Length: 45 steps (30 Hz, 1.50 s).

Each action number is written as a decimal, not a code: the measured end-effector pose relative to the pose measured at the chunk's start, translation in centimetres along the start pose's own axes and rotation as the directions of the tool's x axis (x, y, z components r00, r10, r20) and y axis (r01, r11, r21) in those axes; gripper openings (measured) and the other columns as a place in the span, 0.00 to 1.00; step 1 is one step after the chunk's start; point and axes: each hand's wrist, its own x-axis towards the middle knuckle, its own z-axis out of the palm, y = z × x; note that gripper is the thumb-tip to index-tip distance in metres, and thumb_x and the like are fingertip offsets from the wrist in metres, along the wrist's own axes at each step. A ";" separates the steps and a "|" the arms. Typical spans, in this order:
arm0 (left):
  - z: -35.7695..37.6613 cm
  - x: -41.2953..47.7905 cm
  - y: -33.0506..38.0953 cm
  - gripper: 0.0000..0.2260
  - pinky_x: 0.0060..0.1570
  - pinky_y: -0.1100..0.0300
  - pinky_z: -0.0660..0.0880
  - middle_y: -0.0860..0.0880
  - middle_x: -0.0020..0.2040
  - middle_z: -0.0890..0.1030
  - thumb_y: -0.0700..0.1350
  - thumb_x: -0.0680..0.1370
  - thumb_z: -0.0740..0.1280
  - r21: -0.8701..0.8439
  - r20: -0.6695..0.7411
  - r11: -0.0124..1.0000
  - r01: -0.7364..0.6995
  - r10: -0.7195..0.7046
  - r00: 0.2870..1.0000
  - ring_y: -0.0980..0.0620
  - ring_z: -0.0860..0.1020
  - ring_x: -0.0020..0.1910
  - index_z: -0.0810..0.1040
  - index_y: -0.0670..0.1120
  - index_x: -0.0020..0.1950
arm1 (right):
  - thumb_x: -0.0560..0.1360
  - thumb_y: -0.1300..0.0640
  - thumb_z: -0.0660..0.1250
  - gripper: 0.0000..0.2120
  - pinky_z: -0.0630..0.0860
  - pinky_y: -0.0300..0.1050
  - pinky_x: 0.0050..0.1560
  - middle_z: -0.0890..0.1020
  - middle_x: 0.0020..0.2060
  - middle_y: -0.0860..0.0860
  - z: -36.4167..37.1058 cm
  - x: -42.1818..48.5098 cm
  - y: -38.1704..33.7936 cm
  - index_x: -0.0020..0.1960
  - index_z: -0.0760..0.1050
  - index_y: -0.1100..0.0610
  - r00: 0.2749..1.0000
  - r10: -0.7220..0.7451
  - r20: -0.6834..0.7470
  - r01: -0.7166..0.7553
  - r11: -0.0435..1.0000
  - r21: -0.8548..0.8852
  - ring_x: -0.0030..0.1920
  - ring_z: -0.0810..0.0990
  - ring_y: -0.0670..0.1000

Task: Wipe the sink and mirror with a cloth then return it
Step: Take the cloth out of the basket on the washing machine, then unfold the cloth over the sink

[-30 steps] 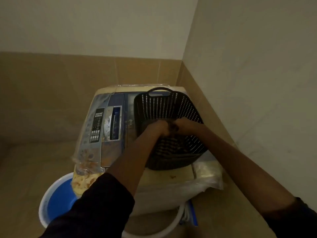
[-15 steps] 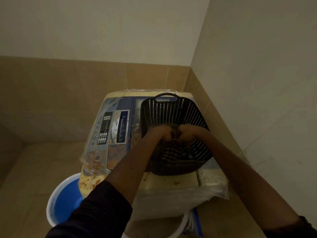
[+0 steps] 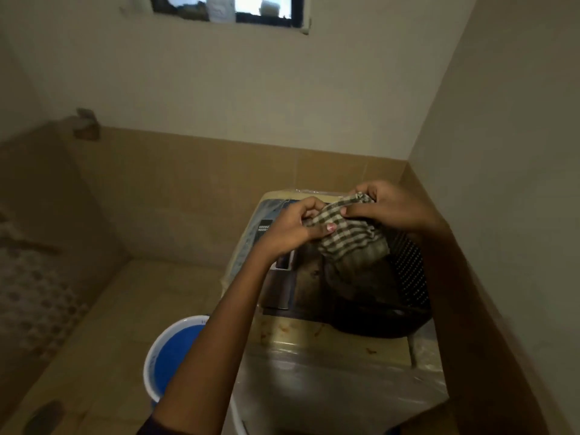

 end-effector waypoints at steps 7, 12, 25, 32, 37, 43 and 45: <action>-9.3 -12.9 1.9 0.22 0.44 0.69 0.75 0.49 0.46 0.79 0.50 0.67 0.71 0.000 -0.229 1.000 -0.011 0.010 0.973 0.60 0.77 0.45 0.75 0.35 0.52 | 0.69 0.57 0.73 0.09 0.80 0.50 0.49 0.85 0.43 0.55 6.9 -0.1 -11.8 0.47 0.81 0.59 0.966 -0.250 0.069 0.230 0.950 0.213 0.44 0.84 0.54; -15.6 -25.6 1.0 0.19 0.41 0.62 0.77 0.52 0.44 0.81 0.53 0.67 0.70 -0.033 -0.442 0.996 0.082 -0.088 0.893 0.58 0.80 0.42 0.78 0.42 0.51 | 0.71 0.58 0.70 0.05 0.80 0.43 0.44 0.85 0.42 0.53 16.5 -1.0 -19.4 0.47 0.80 0.57 0.911 -0.350 0.216 0.253 0.891 0.377 0.41 0.84 0.50; -22.8 -60.5 2.7 0.23 0.48 0.56 0.80 0.44 0.51 0.82 0.43 0.61 0.78 -0.276 -0.919 0.950 -0.149 -0.215 0.329 0.48 0.80 0.49 0.78 0.47 0.54 | 0.72 0.62 0.69 0.09 0.79 0.39 0.41 0.84 0.45 0.54 45.3 -8.3 -35.7 0.53 0.78 0.60 0.694 -0.522 0.496 0.110 0.758 0.642 0.43 0.83 0.48; -21.3 -72.8 3.7 0.17 0.40 0.62 0.80 0.47 0.42 0.84 0.34 0.67 0.71 -0.182 -0.978 0.970 -0.163 -0.197 -0.076 0.50 0.82 0.43 0.77 0.47 0.54 | 0.73 0.64 0.68 0.09 0.79 0.41 0.41 0.83 0.44 0.57 55.6 -14.6 -43.1 0.52 0.78 0.63 0.458 -0.629 0.628 0.081 0.733 0.675 0.43 0.82 0.51; -21.4 -77.9 4.1 0.16 0.40 0.58 0.79 0.50 0.38 0.84 0.38 0.68 0.71 -0.105 -0.958 0.979 -0.172 -0.146 -0.246 0.52 0.82 0.38 0.79 0.51 0.53 | 0.70 0.64 0.71 0.09 0.75 0.36 0.37 0.80 0.41 0.54 60.6 -16.9 -45.2 0.49 0.76 0.61 0.219 -0.632 0.743 0.136 0.774 0.618 0.38 0.79 0.46; -24.4 -81.9 5.4 0.17 0.35 0.63 0.77 0.52 0.33 0.81 0.34 0.74 0.68 -0.185 -0.981 0.979 0.091 -0.179 -0.070 0.55 0.80 0.34 0.74 0.47 0.60 | 0.65 0.61 0.77 0.18 0.70 0.34 0.33 0.75 0.29 0.47 66.6 -18.9 -47.8 0.45 0.68 0.58 -0.082 -0.499 0.862 0.228 0.833 0.504 0.30 0.74 0.42; -26.6 -83.1 5.7 0.17 0.31 0.67 0.74 0.54 0.29 0.79 0.35 0.74 0.68 -0.211 -0.976 0.955 0.206 -0.216 0.003 0.60 0.78 0.29 0.72 0.48 0.61 | 0.63 0.54 0.78 0.24 0.79 0.42 0.44 0.84 0.38 0.49 69.3 -20.2 -49.1 0.51 0.70 0.59 -0.095 -0.500 0.861 0.205 0.836 0.508 0.39 0.83 0.46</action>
